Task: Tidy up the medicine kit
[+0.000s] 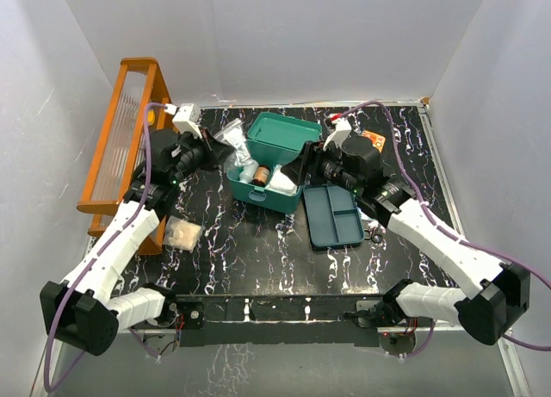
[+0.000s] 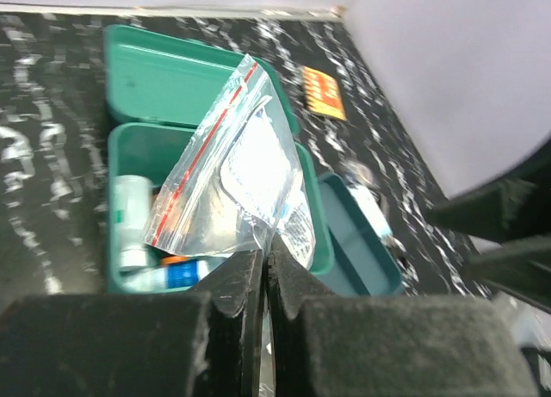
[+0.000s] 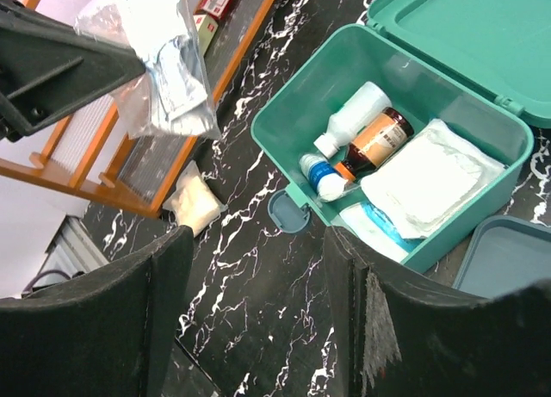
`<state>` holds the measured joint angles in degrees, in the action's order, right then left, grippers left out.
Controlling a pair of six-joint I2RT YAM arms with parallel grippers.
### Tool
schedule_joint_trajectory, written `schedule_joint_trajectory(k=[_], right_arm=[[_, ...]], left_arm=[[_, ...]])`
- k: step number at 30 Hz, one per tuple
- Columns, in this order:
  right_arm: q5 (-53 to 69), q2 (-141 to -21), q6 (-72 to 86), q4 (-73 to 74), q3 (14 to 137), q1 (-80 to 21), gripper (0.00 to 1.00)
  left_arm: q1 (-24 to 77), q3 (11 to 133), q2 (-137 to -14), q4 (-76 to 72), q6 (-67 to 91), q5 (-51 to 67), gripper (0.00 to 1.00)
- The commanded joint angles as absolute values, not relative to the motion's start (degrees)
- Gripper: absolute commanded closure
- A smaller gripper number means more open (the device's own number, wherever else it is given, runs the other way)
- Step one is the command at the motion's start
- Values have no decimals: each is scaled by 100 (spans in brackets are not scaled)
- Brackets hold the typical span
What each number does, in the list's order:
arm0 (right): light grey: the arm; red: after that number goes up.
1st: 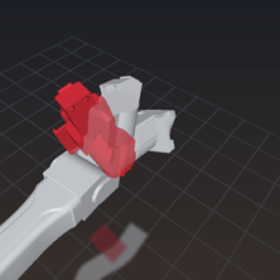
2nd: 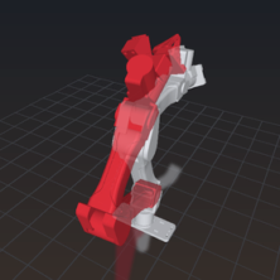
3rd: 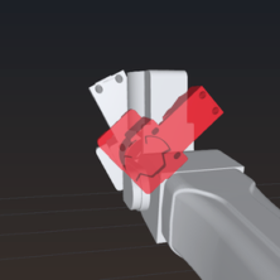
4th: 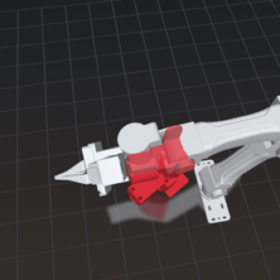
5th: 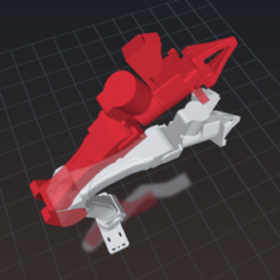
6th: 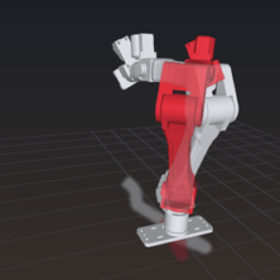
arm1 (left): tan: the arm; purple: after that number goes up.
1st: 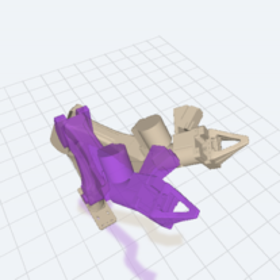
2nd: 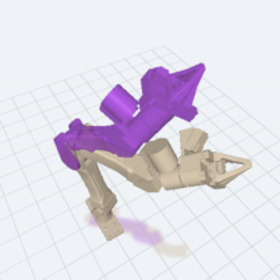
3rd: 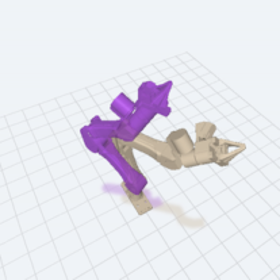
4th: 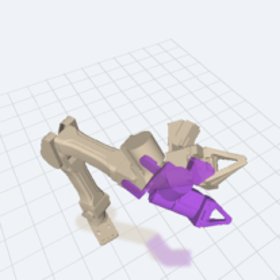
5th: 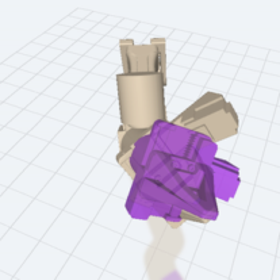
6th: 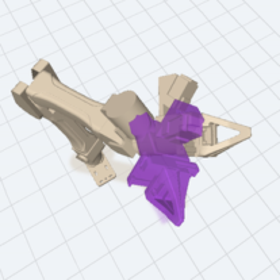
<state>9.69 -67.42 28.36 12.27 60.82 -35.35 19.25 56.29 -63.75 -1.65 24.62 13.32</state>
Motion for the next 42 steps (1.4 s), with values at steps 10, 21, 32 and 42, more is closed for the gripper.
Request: schedule_joint_trajectory(k=[10, 21, 32, 42], right_arm=[[-1035, -5590, 3461, 592, 5230, -3535, 39], [-1762, -5177, 3768, 779, 5029, -3536, 39], [-1733, -5203, 3840, 835, 4984, -3536, 39], [-1751, -5277, 3768, 877, 4990, -3536, 39]], left_arm=[[2171, 7020, -7943, 144, 2332, 3743, 93], [2428, 7853, -9241, 842, 1633, 3942, 100], [2852, 8304, -10326, 1352, 1068, 3372, 100], [2989, 8896, -11109, 1362, 853, 3356, 100]])
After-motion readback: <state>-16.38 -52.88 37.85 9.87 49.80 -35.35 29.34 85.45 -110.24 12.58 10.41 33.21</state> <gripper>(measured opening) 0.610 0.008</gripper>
